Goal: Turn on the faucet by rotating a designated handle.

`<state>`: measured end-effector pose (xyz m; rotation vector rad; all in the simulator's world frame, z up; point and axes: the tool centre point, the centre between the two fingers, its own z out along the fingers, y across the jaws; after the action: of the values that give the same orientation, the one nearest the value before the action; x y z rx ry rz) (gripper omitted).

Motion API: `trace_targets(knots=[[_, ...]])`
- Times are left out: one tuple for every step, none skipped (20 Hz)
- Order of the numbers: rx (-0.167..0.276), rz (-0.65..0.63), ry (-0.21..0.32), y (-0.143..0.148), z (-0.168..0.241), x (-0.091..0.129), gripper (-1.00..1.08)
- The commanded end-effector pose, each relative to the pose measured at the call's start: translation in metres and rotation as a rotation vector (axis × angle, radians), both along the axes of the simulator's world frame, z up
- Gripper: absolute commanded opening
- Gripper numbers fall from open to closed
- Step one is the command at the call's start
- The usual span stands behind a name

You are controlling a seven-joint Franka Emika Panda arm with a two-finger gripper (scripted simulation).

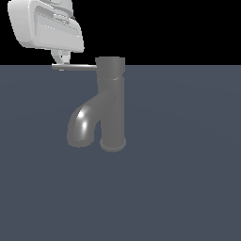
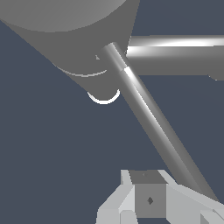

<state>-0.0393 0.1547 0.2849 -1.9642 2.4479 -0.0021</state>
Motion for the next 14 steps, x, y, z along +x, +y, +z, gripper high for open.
trace_targets(knots=[[-0.001, 0.006, 0.003, 0.004, 0.0, -0.009, -1.0], [-0.001, 0.006, 0.003, 0.005, 0.0, -0.012, -1.0], [-0.001, 0.006, 0.003, 0.005, 0.0, -0.015, -1.0], [-0.001, 0.006, 0.003, 0.005, 0.0, -0.015, -1.0], [-0.002, 0.0, 0.0, 0.002, 0.0, -0.01, -1.0], [-0.002, 0.0, 0.0, 0.0, 0.0, -0.012, -1.0], [-0.002, 0.0, 0.0, -0.002, 0.0, -0.015, -1.0], [-0.002, 0.001, 0.0, -0.003, 0.0, -0.017, -1.0], [-0.002, 0.001, 0.0, -0.005, 0.0, -0.019, -1.0], [-0.002, 0.001, 0.0, -0.006, 0.0, -0.022, -1.0], [-0.002, 0.001, 0.0, -0.008, 0.0, -0.024, -1.0], [-0.002, 0.002, 0.0, -0.009, 0.0, -0.026, -1.0], [-0.002, 0.002, 0.0, -0.011, 0.0, -0.029, -1.0], [-0.002, 0.002, 0.0, -0.012, 0.0, -0.031, -1.0]])
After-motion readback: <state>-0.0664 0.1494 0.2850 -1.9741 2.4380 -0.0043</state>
